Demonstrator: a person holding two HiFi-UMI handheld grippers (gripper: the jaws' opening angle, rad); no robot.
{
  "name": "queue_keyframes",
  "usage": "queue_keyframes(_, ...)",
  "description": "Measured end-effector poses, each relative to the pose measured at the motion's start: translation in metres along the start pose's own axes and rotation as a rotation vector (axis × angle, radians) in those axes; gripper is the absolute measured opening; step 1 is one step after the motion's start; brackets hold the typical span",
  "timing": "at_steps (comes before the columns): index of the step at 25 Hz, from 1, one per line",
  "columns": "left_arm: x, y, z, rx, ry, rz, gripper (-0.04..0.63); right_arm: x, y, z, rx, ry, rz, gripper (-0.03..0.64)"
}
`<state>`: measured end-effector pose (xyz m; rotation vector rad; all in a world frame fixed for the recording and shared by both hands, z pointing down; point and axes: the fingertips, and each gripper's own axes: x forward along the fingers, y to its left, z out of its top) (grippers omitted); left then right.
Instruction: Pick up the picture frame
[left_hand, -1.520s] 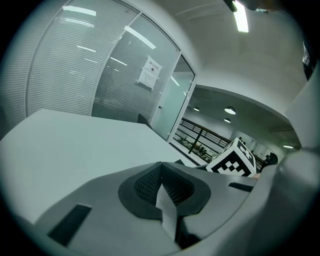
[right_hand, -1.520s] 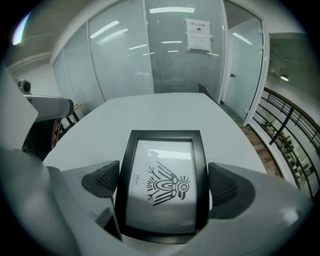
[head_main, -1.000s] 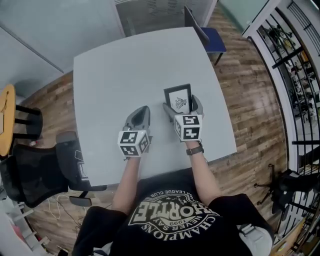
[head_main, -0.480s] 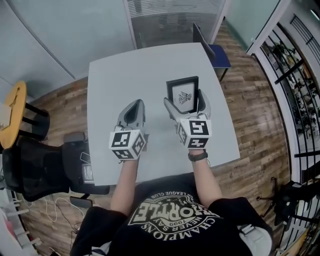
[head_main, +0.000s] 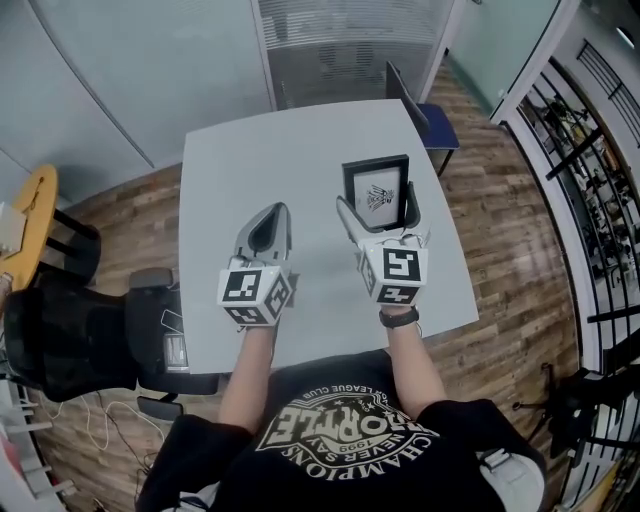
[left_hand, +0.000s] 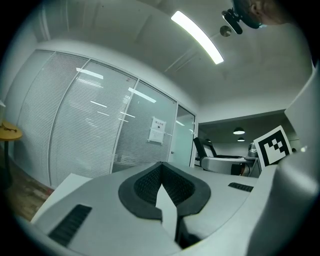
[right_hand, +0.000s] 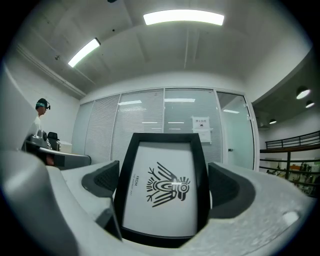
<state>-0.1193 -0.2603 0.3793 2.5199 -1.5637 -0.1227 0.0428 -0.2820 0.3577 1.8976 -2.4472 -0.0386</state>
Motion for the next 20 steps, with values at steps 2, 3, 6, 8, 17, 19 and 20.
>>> queue_keyframes(2,-0.002,-0.002,0.0,0.003,-0.001,-0.004,0.005,-0.002,0.001,0.002,-0.007,-0.004,-0.001,0.549)
queue_keyframes(3,-0.002,-0.003,0.001,0.003,-0.002,-0.006,0.005,-0.003,0.002,0.003,-0.015,-0.004,0.0,0.549)
queue_keyframes(6,-0.004,-0.008,0.004,-0.024,-0.004,-0.02,0.005,-0.006,0.003,0.005,-0.045,0.008,-0.004,0.549)
queue_keyframes(8,-0.005,-0.012,0.009,-0.038,-0.01,-0.034,0.005,-0.008,0.002,0.006,-0.047,0.009,-0.004,0.549)
queue_keyframes(17,0.008,-0.018,0.003,-0.038,0.007,-0.056,0.005,-0.003,-0.007,-0.001,-0.055,0.036,-0.024,0.548)
queue_keyframes(19,0.011,-0.018,-0.001,-0.041,0.017,-0.057,0.005,-0.001,-0.012,-0.007,-0.054,0.054,-0.036,0.548)
queue_keyframes(20,0.013,-0.018,-0.003,-0.042,0.022,-0.058,0.005,0.0,-0.015,-0.01,-0.054,0.063,-0.042,0.548)
